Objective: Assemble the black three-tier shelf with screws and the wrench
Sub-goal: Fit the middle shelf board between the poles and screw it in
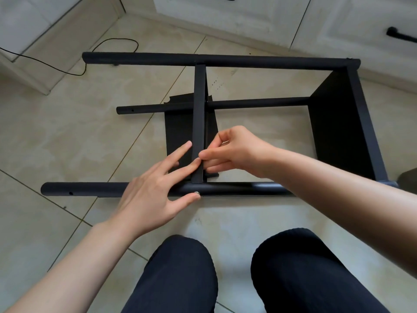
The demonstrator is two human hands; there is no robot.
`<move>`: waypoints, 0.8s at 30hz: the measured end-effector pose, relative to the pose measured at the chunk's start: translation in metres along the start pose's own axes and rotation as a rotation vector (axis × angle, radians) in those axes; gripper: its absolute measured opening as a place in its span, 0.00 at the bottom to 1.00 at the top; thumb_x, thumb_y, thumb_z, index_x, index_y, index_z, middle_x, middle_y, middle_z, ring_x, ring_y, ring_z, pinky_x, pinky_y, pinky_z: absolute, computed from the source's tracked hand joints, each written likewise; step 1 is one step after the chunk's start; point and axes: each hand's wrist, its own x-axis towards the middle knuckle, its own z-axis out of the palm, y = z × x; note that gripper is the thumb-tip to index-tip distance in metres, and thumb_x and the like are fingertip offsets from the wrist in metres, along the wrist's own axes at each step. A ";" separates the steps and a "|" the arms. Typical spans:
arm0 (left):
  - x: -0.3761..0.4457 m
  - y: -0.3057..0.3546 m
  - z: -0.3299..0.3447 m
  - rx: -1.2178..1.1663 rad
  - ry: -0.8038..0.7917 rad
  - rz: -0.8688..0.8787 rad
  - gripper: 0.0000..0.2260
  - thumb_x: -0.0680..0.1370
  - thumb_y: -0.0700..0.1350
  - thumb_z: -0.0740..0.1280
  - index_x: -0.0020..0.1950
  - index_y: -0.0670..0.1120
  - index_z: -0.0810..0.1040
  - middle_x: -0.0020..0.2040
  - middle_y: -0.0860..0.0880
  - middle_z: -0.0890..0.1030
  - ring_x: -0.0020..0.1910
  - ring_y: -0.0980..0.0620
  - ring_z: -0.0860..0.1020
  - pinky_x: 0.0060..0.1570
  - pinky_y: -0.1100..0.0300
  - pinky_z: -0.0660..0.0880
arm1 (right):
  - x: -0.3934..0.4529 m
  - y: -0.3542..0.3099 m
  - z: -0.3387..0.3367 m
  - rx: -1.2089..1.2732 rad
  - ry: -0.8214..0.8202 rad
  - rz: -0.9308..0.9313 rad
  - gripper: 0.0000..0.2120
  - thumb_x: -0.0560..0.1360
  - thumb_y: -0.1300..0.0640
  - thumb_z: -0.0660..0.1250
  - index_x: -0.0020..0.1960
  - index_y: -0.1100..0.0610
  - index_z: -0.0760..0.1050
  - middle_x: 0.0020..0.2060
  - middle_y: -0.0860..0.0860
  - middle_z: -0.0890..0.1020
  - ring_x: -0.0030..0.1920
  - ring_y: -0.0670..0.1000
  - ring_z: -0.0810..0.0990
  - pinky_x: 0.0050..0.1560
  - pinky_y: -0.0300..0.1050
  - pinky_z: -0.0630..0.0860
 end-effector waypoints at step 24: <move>0.001 -0.005 0.005 -0.089 0.094 0.073 0.27 0.76 0.63 0.65 0.73 0.57 0.73 0.76 0.61 0.67 0.51 0.51 0.85 0.36 0.53 0.81 | 0.024 0.032 0.002 -0.064 -0.265 0.295 0.07 0.75 0.64 0.72 0.39 0.58 0.78 0.31 0.51 0.83 0.30 0.45 0.81 0.33 0.35 0.78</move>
